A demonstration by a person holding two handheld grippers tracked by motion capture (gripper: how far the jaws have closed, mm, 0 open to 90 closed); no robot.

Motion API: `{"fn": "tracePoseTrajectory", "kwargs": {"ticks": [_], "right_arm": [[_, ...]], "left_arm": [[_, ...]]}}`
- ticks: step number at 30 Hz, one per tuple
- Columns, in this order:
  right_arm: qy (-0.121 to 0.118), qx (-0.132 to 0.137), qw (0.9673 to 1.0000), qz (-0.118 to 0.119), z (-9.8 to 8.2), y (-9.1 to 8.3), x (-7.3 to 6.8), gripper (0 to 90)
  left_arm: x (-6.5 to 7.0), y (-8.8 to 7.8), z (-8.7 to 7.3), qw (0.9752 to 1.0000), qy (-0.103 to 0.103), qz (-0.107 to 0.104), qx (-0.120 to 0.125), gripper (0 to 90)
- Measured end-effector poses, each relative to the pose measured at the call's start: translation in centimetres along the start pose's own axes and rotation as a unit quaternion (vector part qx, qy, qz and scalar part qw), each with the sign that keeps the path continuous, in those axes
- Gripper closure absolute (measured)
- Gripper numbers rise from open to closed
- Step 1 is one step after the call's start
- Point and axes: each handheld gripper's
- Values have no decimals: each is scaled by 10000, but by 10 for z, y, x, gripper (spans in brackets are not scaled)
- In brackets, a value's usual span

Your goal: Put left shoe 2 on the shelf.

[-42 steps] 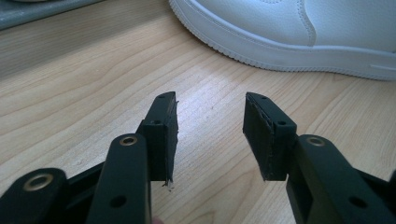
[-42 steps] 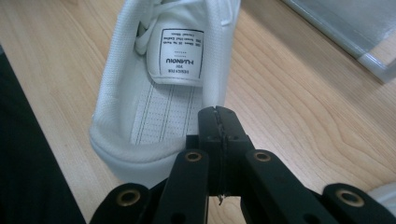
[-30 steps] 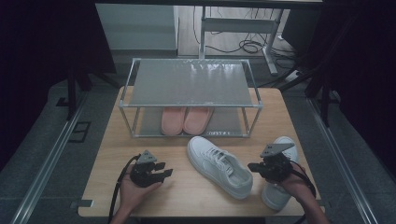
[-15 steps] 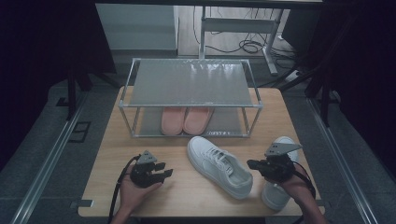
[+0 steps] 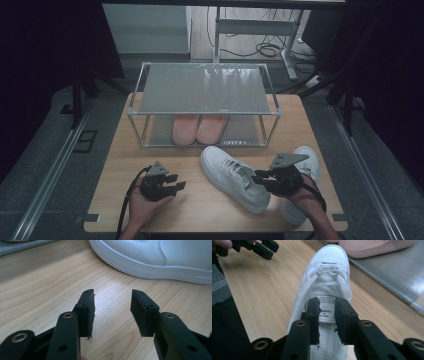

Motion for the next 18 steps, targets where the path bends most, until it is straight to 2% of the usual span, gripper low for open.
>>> {"fn": "tracePoseTrajectory", "kwargs": {"ticks": [5,12,18], "right_arm": [[-15,-98,9998,-177,2,9,-4,615],[-37,-279,9992,-289,5,25,-5,585],[17,-134,9995,-277,7,23,-4,583]], "left_arm": [[0,0,0,10000,1,-6,10,546],[-1,-1,0,10000,-16,-8,2,545],[-1,-2,0,10000,-15,4,36,546]]}}
Point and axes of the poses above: each handheld gripper's, and its own axes: y roughly forward along the jaws, z roughly out of its top, x roughly to its right, and after that the axes turned 14 degrees about y, right-handed
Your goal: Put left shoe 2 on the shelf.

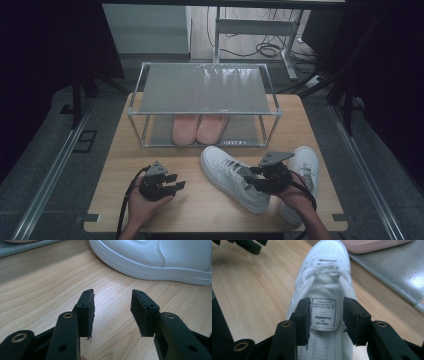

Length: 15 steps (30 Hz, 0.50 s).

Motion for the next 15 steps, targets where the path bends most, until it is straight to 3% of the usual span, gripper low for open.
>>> {"fn": "tracePoseTrajectory", "kwargs": {"ticks": [5,15], "right_arm": [[145,43,9998,-163,2,-2,8,576],[261,-309,9979,-509,11,28,10,577]], "left_arm": [[0,1,0,10000,-11,6,-3,546],[-1,0,0,10000,11,11,-4,546]]}}
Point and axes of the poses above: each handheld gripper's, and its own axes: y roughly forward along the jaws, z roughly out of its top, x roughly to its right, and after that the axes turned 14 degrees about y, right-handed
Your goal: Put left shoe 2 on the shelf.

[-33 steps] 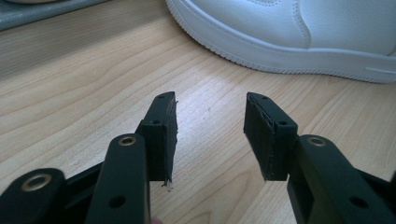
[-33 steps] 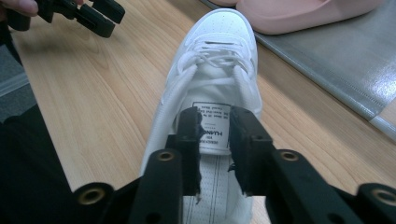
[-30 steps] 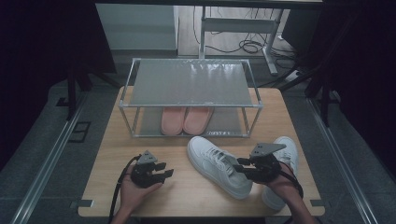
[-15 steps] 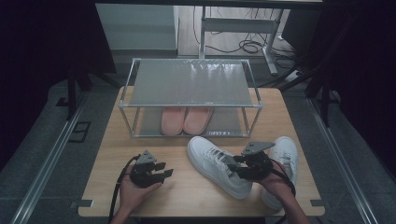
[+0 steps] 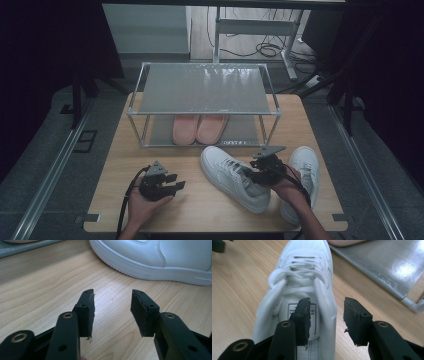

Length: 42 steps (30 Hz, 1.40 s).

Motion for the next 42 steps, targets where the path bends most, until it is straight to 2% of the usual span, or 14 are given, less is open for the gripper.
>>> {"fn": "tracePoseTrajectory", "kwargs": {"ticks": [4,13,17,25,30,42], "right_arm": [[-18,-136,9998,-128,0,9,1,607],[-1,-319,9995,-54,-1,21,3,750],[95,-259,9996,-45,-2,20,3,787],[314,-35,9995,32,-6,19,4,800],[354,121,9993,72,-6,16,2,805],[410,470,9974,362,-4,9,-3,816]], "left_arm": [[0,-1,0,10000,-23,7,7,546],[0,1,0,10000,0,0,-15,546],[0,0,0,10000,-4,7,-6,546],[0,-1,0,10000,-13,14,7,547],[0,-1,0,10000,-12,12,8,547],[0,-2,0,10000,-13,15,26,547]]}}
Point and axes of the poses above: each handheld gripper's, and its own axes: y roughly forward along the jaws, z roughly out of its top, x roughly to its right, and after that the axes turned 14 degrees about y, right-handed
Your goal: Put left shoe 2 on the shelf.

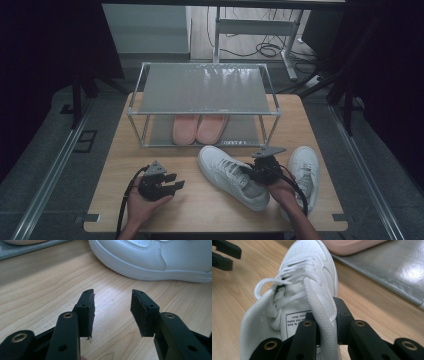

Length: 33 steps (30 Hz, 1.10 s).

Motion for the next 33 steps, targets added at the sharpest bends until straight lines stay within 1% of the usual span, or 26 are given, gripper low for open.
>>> {"fn": "tracePoseTrajectory", "kwargs": {"ticks": [4,9,13,18,21,24,26,30,33], "right_arm": [[-9,53,9999,98,1,-1,-2,816],[-11,110,9999,107,2,-2,-4,817],[-25,208,9996,162,3,-8,-7,817],[25,371,9988,306,3,-17,-8,817],[62,500,9980,381,3,-22,-8,817],[137,570,9967,561,3,-26,-6,817],[165,604,9959,658,4,-29,-6,817],[148,722,9947,716,5,-33,-9,817],[196,841,9930,809,8,-38,-10,817]], "left_arm": [[1,1,0,10000,2,-9,-11,547],[1,0,1,10000,10,-19,1,548],[1,0,0,10000,1,-9,5,548],[1,2,0,10000,-11,-4,-4,548],[2,2,0,10000,-14,-9,-5,548],[1,2,-1,10000,-45,26,22,551],[1,3,-1,10000,-29,30,11,552],[2,4,-1,10000,-15,19,10,552],[2,3,-1,10000,-20,20,18,552]]}}
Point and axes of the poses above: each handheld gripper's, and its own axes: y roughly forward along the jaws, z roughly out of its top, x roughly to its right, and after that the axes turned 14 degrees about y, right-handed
